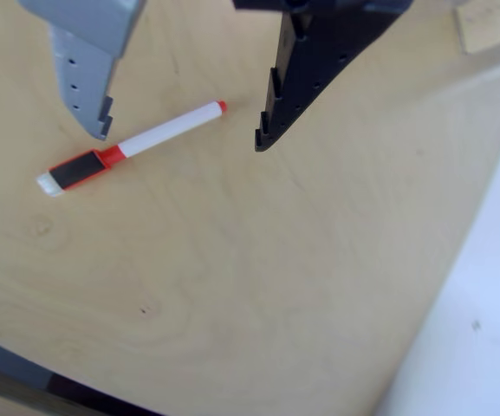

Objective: Grab the pen and place it in the cup.

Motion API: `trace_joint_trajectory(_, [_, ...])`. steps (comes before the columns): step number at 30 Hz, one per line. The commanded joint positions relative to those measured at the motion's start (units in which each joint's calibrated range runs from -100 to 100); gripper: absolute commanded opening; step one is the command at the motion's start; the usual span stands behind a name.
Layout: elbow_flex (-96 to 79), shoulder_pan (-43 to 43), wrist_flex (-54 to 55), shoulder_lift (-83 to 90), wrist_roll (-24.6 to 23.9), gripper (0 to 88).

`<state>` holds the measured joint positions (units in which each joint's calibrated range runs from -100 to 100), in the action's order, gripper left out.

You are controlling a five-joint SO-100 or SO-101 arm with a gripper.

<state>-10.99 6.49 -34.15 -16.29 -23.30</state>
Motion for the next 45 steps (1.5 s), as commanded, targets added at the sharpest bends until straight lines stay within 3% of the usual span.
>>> trace_joint_trajectory(1, [5.3,-1.0,-0.1,0.1,-1.9,36.8])
trace_joint_trajectory(5, [9.0,-1.9,-0.2,-2.2,-2.0,31.8])
trace_joint_trajectory(16, [20.6,-0.2,-0.6,-12.4,-3.2,32.2])
trace_joint_trajectory(28, [38.3,2.8,-12.0,-16.6,-5.3,32.2])
trace_joint_trajectory(35, [38.9,8.8,-18.0,-16.2,-5.0,32.2])
trace_joint_trajectory(45, [37.3,8.4,-26.9,-16.1,-4.8,32.3])
